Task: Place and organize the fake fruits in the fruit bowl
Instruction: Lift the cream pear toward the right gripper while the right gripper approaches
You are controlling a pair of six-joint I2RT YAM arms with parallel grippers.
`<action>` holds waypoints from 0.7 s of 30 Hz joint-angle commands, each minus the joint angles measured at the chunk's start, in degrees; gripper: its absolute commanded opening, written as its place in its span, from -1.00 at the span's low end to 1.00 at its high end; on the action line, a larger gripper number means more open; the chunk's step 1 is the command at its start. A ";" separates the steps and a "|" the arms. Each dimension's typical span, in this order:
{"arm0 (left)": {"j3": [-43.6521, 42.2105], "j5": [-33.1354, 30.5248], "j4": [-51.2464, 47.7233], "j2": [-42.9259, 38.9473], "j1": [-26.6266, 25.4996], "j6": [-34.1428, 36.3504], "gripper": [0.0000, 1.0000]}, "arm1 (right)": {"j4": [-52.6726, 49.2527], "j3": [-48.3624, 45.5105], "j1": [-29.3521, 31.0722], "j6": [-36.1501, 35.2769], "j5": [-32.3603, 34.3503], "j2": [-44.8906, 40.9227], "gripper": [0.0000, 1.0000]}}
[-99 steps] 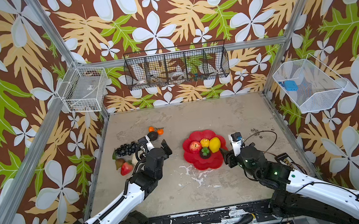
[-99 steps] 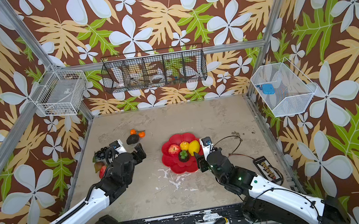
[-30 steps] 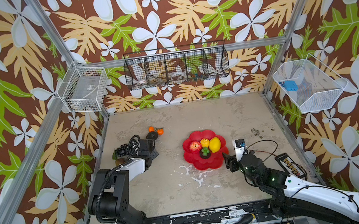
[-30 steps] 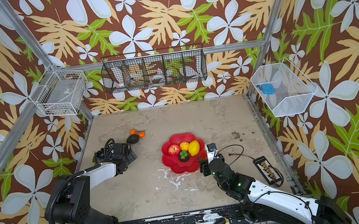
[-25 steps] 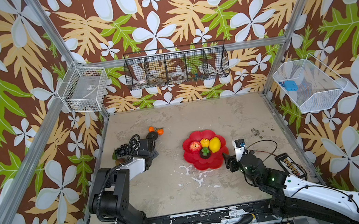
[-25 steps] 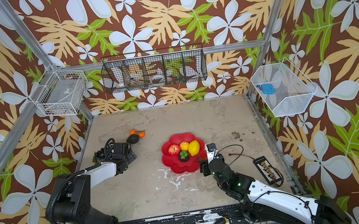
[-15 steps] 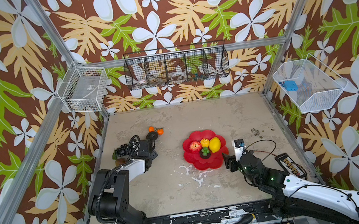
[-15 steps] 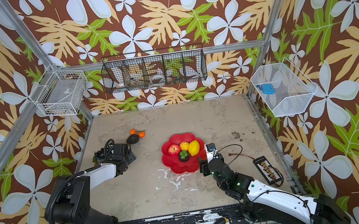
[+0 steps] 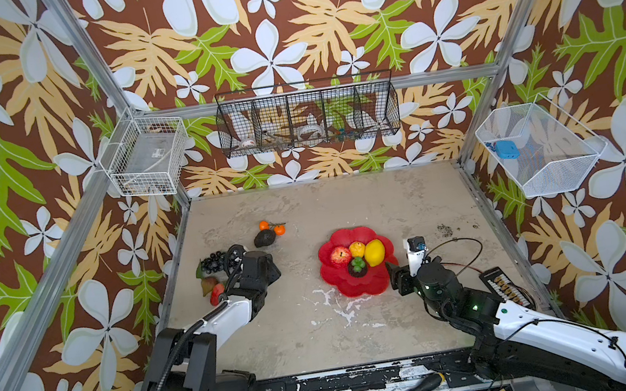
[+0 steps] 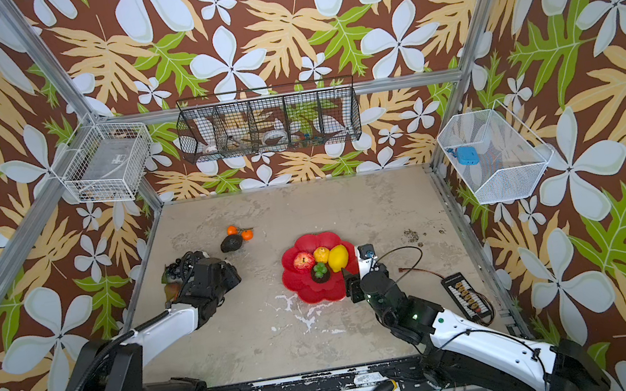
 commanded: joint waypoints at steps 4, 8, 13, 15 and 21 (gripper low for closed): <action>-3.08 0.93 9.58 -9.27 -11.92 7.57 0.27 | -5.62 4.74 0.04 0.64 -5.06 0.76 0.40; -5.89 4.09 17.28 -12.74 -18.41 13.11 0.25 | -5.95 8.02 -0.04 -1.14 -10.06 0.54 0.40; -9.87 9.73 27.41 -13.38 -22.21 18.16 0.24 | -4.83 10.88 -0.05 -1.69 -13.99 0.06 0.40; -11.53 12.37 31.67 -13.47 -23.43 19.46 0.24 | -5.53 12.41 -0.03 -0.84 -15.54 0.85 0.39; -16.29 19.23 42.56 -13.71 -26.17 22.64 0.23 | -4.66 14.00 0.01 2.87 -22.09 3.22 0.30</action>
